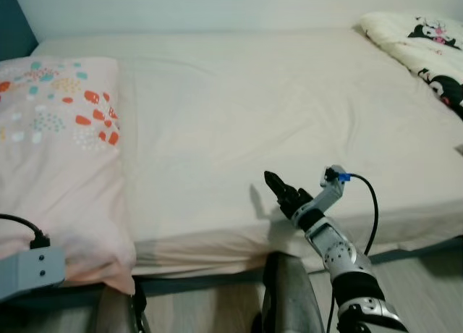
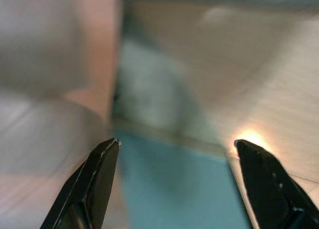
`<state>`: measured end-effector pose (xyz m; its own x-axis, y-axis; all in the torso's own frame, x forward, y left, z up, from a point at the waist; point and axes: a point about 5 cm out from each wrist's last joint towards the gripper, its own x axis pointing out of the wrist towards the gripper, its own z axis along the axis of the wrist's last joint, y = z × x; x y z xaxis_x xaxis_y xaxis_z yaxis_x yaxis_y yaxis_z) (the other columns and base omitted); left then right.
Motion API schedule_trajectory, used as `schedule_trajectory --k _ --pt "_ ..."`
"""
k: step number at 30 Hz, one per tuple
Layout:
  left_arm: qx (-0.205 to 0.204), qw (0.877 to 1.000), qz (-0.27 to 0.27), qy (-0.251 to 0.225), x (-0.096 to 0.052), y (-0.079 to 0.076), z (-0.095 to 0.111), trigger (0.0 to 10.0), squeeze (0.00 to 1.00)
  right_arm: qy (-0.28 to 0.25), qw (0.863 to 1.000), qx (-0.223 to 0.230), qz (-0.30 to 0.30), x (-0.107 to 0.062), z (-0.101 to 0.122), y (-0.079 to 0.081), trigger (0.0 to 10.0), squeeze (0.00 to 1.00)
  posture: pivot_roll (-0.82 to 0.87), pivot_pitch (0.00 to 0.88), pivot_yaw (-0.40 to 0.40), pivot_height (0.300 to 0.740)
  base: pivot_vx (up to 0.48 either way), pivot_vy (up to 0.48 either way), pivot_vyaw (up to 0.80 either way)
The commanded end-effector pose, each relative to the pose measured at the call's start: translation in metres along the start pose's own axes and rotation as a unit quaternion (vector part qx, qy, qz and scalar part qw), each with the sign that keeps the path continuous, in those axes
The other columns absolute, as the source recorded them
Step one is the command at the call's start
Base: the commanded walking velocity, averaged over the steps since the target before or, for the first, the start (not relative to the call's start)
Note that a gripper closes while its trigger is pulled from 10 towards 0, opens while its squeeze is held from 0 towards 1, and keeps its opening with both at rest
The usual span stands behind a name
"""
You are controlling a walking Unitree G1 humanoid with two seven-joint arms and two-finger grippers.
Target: Clean up the room
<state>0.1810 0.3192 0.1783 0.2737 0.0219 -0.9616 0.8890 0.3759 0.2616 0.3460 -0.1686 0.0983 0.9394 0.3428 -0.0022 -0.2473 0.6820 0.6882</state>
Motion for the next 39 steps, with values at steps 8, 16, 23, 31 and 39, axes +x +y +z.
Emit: schedule_trajectory --k 8,16,23,31,39 --pt "0.000 0.996 0.073 0.044 0.050 0.016 -0.008 10.0 0.00 -0.003 1.000 0.003 -0.012 -0.006 -0.003 -0.006 10.0 0.00 0.08 0.151 -0.051 0.350 0.000 0.000 0.00" --pt "-0.019 0.974 0.219 0.050 0.059 0.062 -0.003 10.0 0.00 -0.006 1.000 0.001 -0.021 -0.011 -0.002 -0.011 10.0 0.00 0.06 0.156 -0.052 0.350 0.000 0.000 0.00" --pt "-0.008 0.943 0.326 0.057 0.051 0.098 0.002 10.0 0.00 -0.007 1.000 0.001 -0.024 -0.012 -0.001 -0.011 10.0 0.00 0.05 0.156 -0.056 0.350 0.000 0.000 0.00" --pt "0.009 0.906 0.421 0.042 0.039 0.132 0.020 10.0 0.00 -0.004 1.000 0.001 -0.024 -0.012 -0.002 -0.010 10.0 0.00 0.05 0.155 -0.058 0.350 0.000 0.000 0.00" --pt "0.020 0.908 0.417 0.041 0.047 0.136 0.024 10.0 0.00 -0.005 1.000 0.002 -0.030 -0.015 -0.003 -0.013 10.0 0.00 0.05 0.154 -0.056 0.350 0.000 0.000 0.00"
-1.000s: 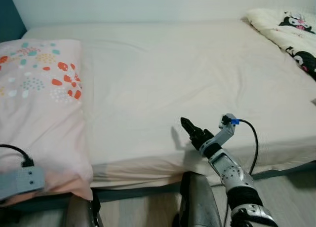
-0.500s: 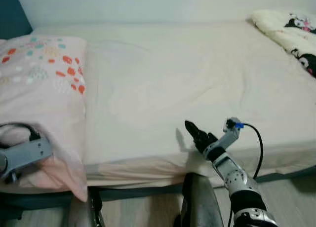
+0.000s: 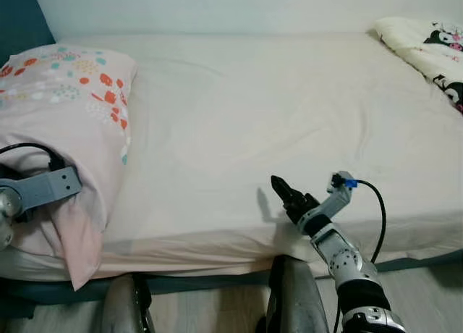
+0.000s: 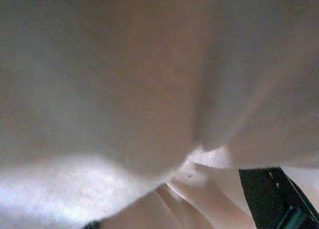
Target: Clean up the room
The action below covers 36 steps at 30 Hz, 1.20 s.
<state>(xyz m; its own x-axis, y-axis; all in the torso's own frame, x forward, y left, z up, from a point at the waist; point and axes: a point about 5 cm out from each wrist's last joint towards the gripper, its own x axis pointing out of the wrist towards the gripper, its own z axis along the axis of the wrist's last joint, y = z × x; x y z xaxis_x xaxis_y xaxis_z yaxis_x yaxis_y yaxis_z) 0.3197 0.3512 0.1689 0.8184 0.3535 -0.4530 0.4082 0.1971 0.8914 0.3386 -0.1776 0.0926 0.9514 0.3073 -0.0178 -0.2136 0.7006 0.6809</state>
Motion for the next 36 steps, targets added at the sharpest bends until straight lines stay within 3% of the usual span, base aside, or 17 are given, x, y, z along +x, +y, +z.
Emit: schedule_trajectory --k 1,5,9,10,12,15,18,21,28,29,30,33,34,36 --pt "0.014 1.000 0.015 -0.004 0.003 0.002 0.004 10.0 0.00 0.003 1.000 0.006 -0.011 -0.005 -0.003 -0.006 10.0 0.00 0.05 0.154 -0.056 0.350 0.000 0.000 0.00" --pt "0.013 1.000 0.015 -0.004 0.005 0.004 0.003 10.0 0.00 0.004 1.000 0.007 -0.012 -0.005 -0.003 -0.005 10.0 0.00 0.05 0.153 -0.057 0.350 0.000 0.000 0.00" --pt "0.006 1.000 -0.026 -0.001 0.003 0.001 -0.001 10.0 0.00 0.005 1.000 0.006 -0.011 -0.004 -0.003 -0.005 10.0 0.00 0.05 0.152 -0.056 0.350 0.000 0.000 0.00" --pt "0.003 0.997 -0.080 -0.006 -0.004 0.000 -0.003 10.0 0.00 0.005 1.000 0.007 -0.011 -0.004 -0.003 -0.005 10.0 0.00 0.05 0.153 -0.057 0.350 0.000 0.000 0.00" --pt "0.001 0.995 -0.100 -0.011 -0.009 0.000 -0.003 10.0 0.00 0.005 1.000 0.007 -0.011 -0.004 -0.003 -0.005 10.0 0.00 0.05 0.153 -0.057 0.350 0.000 0.000 0.00" --pt "0.016 0.987 -0.158 -0.025 -0.029 0.011 -0.005 10.0 0.00 0.007 1.000 0.008 -0.011 -0.004 -0.005 -0.005 10.0 0.00 0.06 0.152 -0.059 0.350 0.000 0.000 0.00" --pt "0.028 0.983 -0.176 -0.037 -0.042 0.022 -0.005 10.0 0.00 0.009 1.000 0.008 -0.011 -0.004 -0.006 -0.005 10.0 0.00 0.06 0.149 -0.060 0.350 0.000 0.000 0.00" --pt "0.050 0.977 -0.197 -0.068 -0.071 0.050 -0.001 10.0 0.00 0.011 1.000 0.010 -0.010 -0.002 -0.007 -0.004 10.0 0.00 0.07 0.144 -0.057 0.350 0.000 0.000 0.00" --pt "0.062 0.963 -0.234 -0.119 -0.094 0.060 0.002 10.0 0.00 0.011 1.000 0.012 -0.008 0.000 -0.007 -0.003 10.0 0.00 0.08 0.136 -0.056 0.350 0.000 0.000 0.00" --pt "0.067 0.951 -0.260 -0.155 -0.106 0.059 0.007 10.0 0.00 0.011 1.000 0.012 -0.008 0.001 -0.007 -0.003 10.0 0.00 0.08 0.129 -0.057 0.350 0.000 0.000 0.00" --pt "0.067 0.951 -0.260 -0.155 -0.106 0.059 0.007 10.0 0.00 0.011 1.000 0.012 -0.008 0.001 -0.007 -0.003 10.0 0.00 0.08 0.129 -0.057 0.350 0.000 0.000 0.00" --pt "0.077 0.913 -0.313 -0.248 -0.132 0.059 0.024 10.0 0.00 0.012 1.000 0.013 -0.006 0.003 -0.007 -0.003 10.0 0.00 0.09 0.114 -0.055 0.350 0.000 0.000 0.00" --pt "0.077 0.913 -0.313 -0.248 -0.132 0.059 0.024 10.0 0.00 0.012 1.000 0.013 -0.006 0.003 -0.007 -0.003 10.0 0.00 0.09 0.114 -0.055 0.350 0.000 0.000 0.00" --pt "0.052 0.903 -0.311 -0.291 -0.135 0.060 0.031 10.0 0.00 0.012 1.000 0.013 -0.005 0.004 -0.007 -0.002 10.0 0.00 0.09 0.109 -0.053 0.350 0.000 0.000 0.00"
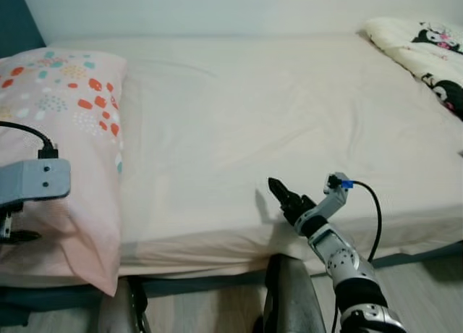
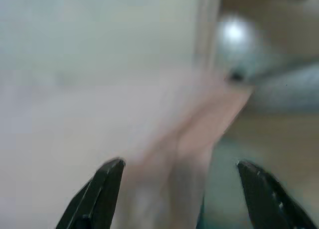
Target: Clean up the room
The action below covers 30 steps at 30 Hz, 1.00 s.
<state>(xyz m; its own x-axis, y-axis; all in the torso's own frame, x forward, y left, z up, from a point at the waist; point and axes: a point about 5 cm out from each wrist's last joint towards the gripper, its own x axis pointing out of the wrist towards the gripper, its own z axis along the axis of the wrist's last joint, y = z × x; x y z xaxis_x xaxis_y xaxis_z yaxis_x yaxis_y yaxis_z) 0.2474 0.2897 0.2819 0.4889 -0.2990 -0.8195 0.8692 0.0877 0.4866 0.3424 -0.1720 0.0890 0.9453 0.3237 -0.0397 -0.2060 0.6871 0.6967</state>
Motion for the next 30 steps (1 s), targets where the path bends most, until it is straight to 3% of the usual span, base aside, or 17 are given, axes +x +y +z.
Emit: schedule_trajectory --k 1,7,8,9,10,11,12,13,14,17,19,20,22,23,26,28,30 --pt "-0.008 0.999 0.004 -0.044 -0.001 0.002 0.007 10.0 0.00 -0.002 1.000 0.001 -0.003 0.000 -0.001 -0.002 10.0 0.00 0.09 0.109 -0.053 0.350 0.000 0.000 0.00" --pt "-0.048 0.983 0.057 -0.170 0.013 0.012 0.020 10.0 0.00 -0.006 1.000 -0.001 -0.002 0.002 0.002 -0.001 10.0 0.00 0.09 0.096 -0.050 0.350 0.000 0.000 0.00" --pt "-0.070 0.971 0.086 -0.213 0.021 0.017 0.025 10.0 0.00 -0.008 1.000 -0.002 -0.001 0.002 0.004 -0.001 10.0 0.00 0.09 0.096 -0.050 0.350 0.000 0.000 0.00" --pt "-0.070 0.971 0.086 -0.213 0.021 0.017 0.025 10.0 0.00 -0.008 1.000 -0.002 -0.001 0.002 0.004 -0.001 10.0 0.00 0.09 0.096 -0.050 0.350 0.000 0.000 0.00" --pt "-0.097 0.955 0.117 -0.256 0.031 0.021 0.029 10.0 0.00 -0.010 1.000 -0.003 -0.002 0.002 0.005 -0.001 10.0 0.00 0.08 0.094 -0.049 0.350 0.000 0.000 0.00" --pt "-0.097 0.955 0.117 -0.256 0.031 0.021 0.029 10.0 0.00 -0.010 1.000 -0.003 -0.002 0.002 0.005 -0.001 10.0 0.00 0.08 0.094 -0.049 0.350 0.000 0.000 0.00" --pt "-0.135 0.937 0.151 -0.284 0.047 0.023 0.031 10.0 0.00 -0.011 1.000 -0.004 -0.003 0.001 0.006 -0.002 10.0 0.00 0.08 0.093 -0.050 0.350 0.000 0.000 0.00" --pt "-0.236 0.902 0.226 -0.281 0.087 0.026 0.024 10.0 0.00 -0.012 1.000 -0.006 -0.005 0.001 0.007 -0.003 10.0 0.00 0.08 0.094 -0.051 0.350 0.000 0.000 0.00" --pt "-0.284 0.888 0.254 -0.256 0.105 0.024 0.016 10.0 0.00 -0.013 1.000 -0.006 -0.005 0.001 0.007 -0.003 10.0 0.00 0.08 0.094 -0.051 0.350 0.000 0.000 0.00" --pt "-0.319 0.878 0.275 -0.228 0.120 0.019 0.007 10.0 0.00 -0.013 1.000 -0.008 -0.005 0.001 0.007 -0.003 10.0 0.00 0.08 0.094 -0.051 0.350 0.000 0.000 0.00" --pt "-0.425 0.831 0.332 -0.138 0.151 0.000 -0.031 10.0 0.00 -0.012 1.000 -0.011 -0.005 0.001 0.007 -0.003 10.0 0.00 0.07 0.091 -0.053 0.350 0.000 0.000 0.00" --pt "-0.425 0.831 0.332 -0.138 0.151 0.000 -0.031 10.0 0.00 -0.012 1.000 -0.011 -0.005 0.001 0.007 -0.003 10.0 0.00 0.07 0.091 -0.053 0.350 0.000 0.000 0.00" --pt "-0.480 0.803 0.343 -0.084 0.169 -0.022 -0.051 10.0 0.00 -0.013 1.000 -0.013 -0.006 0.001 0.009 -0.004 10.0 0.00 0.07 0.090 -0.049 0.350 0.000 0.000 0.00" --pt "-0.480 0.803 0.343 -0.084 0.169 -0.022 -0.051 10.0 0.00 -0.013 1.000 -0.013 -0.006 0.001 0.009 -0.004 10.0 0.00 0.07 0.090 -0.049 0.350 0.000 0.000 0.00" --pt "-0.525 0.780 0.338 -0.049 0.186 -0.046 -0.064 10.0 0.00 -0.014 1.000 -0.014 -0.007 0.001 0.010 -0.004 10.0 0.00 0.07 0.087 -0.050 0.350 0.000 0.000 0.00" --pt "-0.595 0.740 0.311 -0.052 0.203 -0.071 -0.069 10.0 0.00 -0.014 1.000 -0.018 -0.009 0.001 0.010 -0.005 10.0 0.00 0.07 0.084 -0.049 0.350 0.000 0.000 0.00" --pt "-0.642 0.706 0.278 -0.108 0.215 -0.080 -0.060 10.0 0.00 -0.013 1.000 -0.022 -0.009 0.001 0.010 -0.005 10.0 0.00 0.06 0.080 -0.049 0.350 0.000 0.000 0.00"
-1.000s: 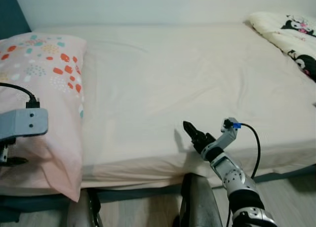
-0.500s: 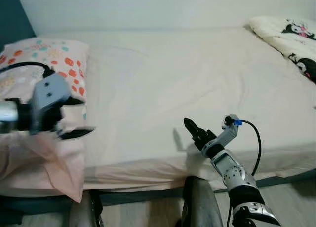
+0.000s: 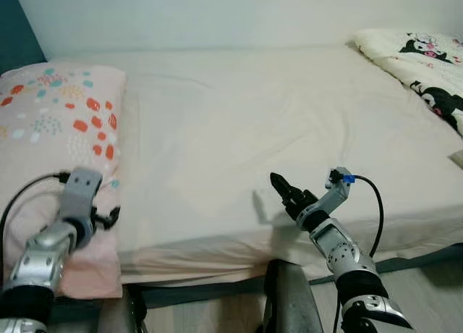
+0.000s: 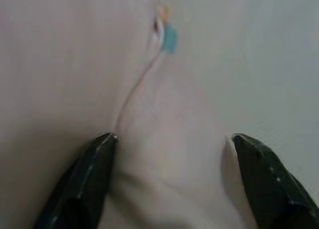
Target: Clean up the room
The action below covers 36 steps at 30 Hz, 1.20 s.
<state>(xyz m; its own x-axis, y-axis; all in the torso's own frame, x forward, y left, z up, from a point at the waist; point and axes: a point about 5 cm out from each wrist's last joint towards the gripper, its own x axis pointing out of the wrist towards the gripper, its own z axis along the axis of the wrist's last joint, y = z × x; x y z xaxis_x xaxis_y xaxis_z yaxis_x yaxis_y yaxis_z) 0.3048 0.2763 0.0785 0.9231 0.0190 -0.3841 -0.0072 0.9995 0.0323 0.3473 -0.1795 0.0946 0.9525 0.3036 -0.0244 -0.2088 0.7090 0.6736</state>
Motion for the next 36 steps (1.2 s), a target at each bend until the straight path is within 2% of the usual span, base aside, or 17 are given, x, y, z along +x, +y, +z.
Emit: schedule_trajectory --k 1,3,7,11,12,13,14,16,17,18,21,25,26,28,29,31,36 --pt "-0.098 0.993 -0.064 0.029 -0.004 -0.016 -0.033 10.0 0.00 0.000 1.000 -0.010 -0.007 -0.001 0.001 -0.003 10.0 0.00 0.06 0.076 -0.050 0.350 0.000 0.000 0.00" --pt "-0.124 0.987 -0.102 0.012 -0.005 -0.026 -0.031 10.0 0.00 0.001 1.000 -0.013 -0.008 0.000 0.001 -0.003 10.0 0.00 0.06 0.076 -0.050 0.350 0.000 0.000 0.00" --pt "-0.187 0.955 -0.215 -0.083 -0.009 -0.058 -0.002 10.0 0.00 -0.003 1.000 -0.023 -0.017 0.001 0.006 -0.004 10.0 0.00 0.06 0.064 -0.051 0.350 0.000 0.000 0.00" --pt "-0.198 0.945 -0.234 -0.118 -0.009 -0.064 0.011 10.0 0.00 -0.005 1.000 -0.025 -0.018 0.002 0.008 -0.004 10.0 0.00 0.06 0.056 -0.051 0.350 0.000 0.000 0.00" --pt "-0.210 0.922 -0.280 -0.166 -0.015 -0.073 0.032 10.0 0.00 -0.007 0.999 -0.028 -0.017 0.003 0.010 -0.003 10.0 0.00 0.06 0.053 -0.052 0.350 0.000 0.000 0.00" --pt "-0.210 0.922 -0.280 -0.166 -0.015 -0.073 0.032 10.0 0.00 -0.007 0.999 -0.028 -0.017 0.003 0.010 -0.003 10.0 0.00 0.06 0.053 -0.052 0.350 0.000 0.000 0.00" --pt "-0.214 0.907 -0.310 -0.190 -0.020 -0.079 0.041 10.0 0.00 -0.007 0.999 -0.030 -0.018 0.004 0.011 -0.003 10.0 0.00 0.06 0.050 -0.052 0.350 0.000 0.000 0.00" --pt "-0.214 0.907 -0.310 -0.190 -0.020 -0.079 0.041 10.0 0.00 -0.007 0.999 -0.030 -0.018 0.004 0.011 -0.003 10.0 0.00 0.06 0.050 -0.052 0.350 0.000 0.000 0.00" --pt "-0.226 0.866 -0.375 -0.240 -0.035 -0.090 0.064 10.0 0.00 -0.021 0.999 -0.037 -0.018 0.003 0.016 -0.004 10.0 0.00 0.06 0.038 -0.056 0.350 0.000 0.000 0.00" --pt "-0.231 0.851 -0.394 -0.261 -0.041 -0.095 0.075 10.0 0.00 -0.026 0.998 -0.045 -0.025 0.003 0.019 -0.006 10.0 0.00 0.06 0.036 -0.056 0.355 0.000 0.000 0.00" --pt "-0.241 0.848 -0.388 -0.270 -0.042 -0.100 0.084 10.0 0.00 -0.032 0.998 -0.050 -0.029 0.002 0.021 -0.007 10.0 0.00 0.06 0.033 -0.056 0.359 0.000 0.000 0.00" --pt "-0.247 0.864 -0.352 -0.262 -0.037 -0.106 0.089 10.0 0.00 -0.033 0.997 -0.058 -0.033 0.003 0.023 -0.008 10.0 0.00 0.06 0.027 -0.052 0.369 0.000 0.000 0.00" --pt "-0.245 0.876 -0.332 -0.249 -0.033 -0.110 0.085 10.0 0.00 -0.032 0.997 -0.060 -0.033 0.003 0.023 -0.008 10.0 0.00 0.06 0.023 -0.053 0.374 0.000 0.000 0.00" --pt "-0.245 0.876 -0.332 -0.249 -0.033 -0.110 0.085 10.0 0.00 -0.032 0.997 -0.060 -0.033 0.003 0.023 -0.008 10.0 0.00 0.06 0.023 -0.053 0.374 0.000 0.000 0.00" --pt "-0.224 0.913 -0.277 -0.198 -0.020 -0.114 0.065 10.0 0.00 -0.023 0.997 -0.064 -0.036 0.002 0.014 -0.009 10.0 0.00 0.06 0.018 -0.057 0.383 -0.480 0.000 0.00" --pt "-0.218 0.921 -0.264 -0.184 -0.017 -0.114 0.059 10.0 0.00 -0.020 0.997 -0.064 -0.036 0.001 0.011 -0.009 10.0 0.00 0.06 0.018 -0.057 0.388 -0.480 0.000 0.00" --pt "-0.222 0.920 -0.267 -0.180 -0.020 -0.109 0.043 10.0 0.00 -0.006 0.997 -0.069 -0.046 -0.005 0.000 -0.015 10.0 0.00 0.05 0.017 -0.053 0.411 -0.192 0.000 0.00"
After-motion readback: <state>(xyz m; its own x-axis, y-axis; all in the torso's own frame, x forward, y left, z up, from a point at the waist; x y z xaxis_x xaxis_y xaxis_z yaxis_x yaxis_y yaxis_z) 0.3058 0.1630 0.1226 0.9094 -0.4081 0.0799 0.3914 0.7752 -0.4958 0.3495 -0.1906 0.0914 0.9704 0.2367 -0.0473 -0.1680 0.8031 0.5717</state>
